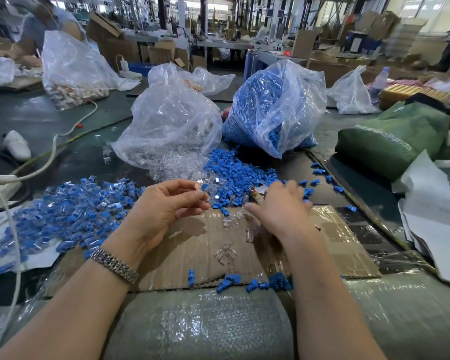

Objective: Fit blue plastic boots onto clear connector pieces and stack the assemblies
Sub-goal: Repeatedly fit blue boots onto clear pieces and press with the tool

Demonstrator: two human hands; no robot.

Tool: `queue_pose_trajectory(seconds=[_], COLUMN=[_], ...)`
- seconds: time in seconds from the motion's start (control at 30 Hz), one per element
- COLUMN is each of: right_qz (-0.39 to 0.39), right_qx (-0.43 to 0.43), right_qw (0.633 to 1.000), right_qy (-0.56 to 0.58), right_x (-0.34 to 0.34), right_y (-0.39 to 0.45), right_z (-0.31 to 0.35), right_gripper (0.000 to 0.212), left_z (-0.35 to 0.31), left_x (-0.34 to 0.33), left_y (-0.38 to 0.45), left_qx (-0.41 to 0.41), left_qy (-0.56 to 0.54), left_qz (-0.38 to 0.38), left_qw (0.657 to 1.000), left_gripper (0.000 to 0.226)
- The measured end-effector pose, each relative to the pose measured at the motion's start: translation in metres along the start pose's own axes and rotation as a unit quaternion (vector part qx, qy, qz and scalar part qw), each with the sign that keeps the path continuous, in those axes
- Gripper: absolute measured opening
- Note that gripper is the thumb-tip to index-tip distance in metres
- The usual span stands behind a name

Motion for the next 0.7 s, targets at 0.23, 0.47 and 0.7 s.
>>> queue_pose_trajectory(seconds=[0.23, 0.47, 0.7], right_qz=[0.020, 0.022, 0.260], right_qx=[-0.030, 0.009, 0.160], right_qw=[0.999, 0.992, 0.922], right_qy=[-0.036, 0.123, 0.240], right_x=[0.000, 0.018, 0.041], right_y=[0.004, 0.000, -0.025], right_z=[-0.008, -0.009, 0.004], right_gripper=[0.039, 0.026, 0.031], left_z=[0.000, -0.004, -0.006], left_x=[0.002, 0.001, 0.005], left_y=[0.001, 0.000, 0.002], left_qx=[0.000, -0.006, -0.042], left_qy=[-0.016, -0.043, -0.033], left_qz=[0.003, 0.002, 0.002], left_qw=[1.000, 0.999, 0.999], left_gripper=[0.031, 0.025, 0.029])
Point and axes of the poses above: each hand's wrist, its own y-axis towards the middle knuckle, its own x-axis out of the back of the hand, z = x × y, the point moved 1 cm from there along y, towards the middle knuckle, and after that the axes turned 12 degrees about -x, right-handed, at the moved point
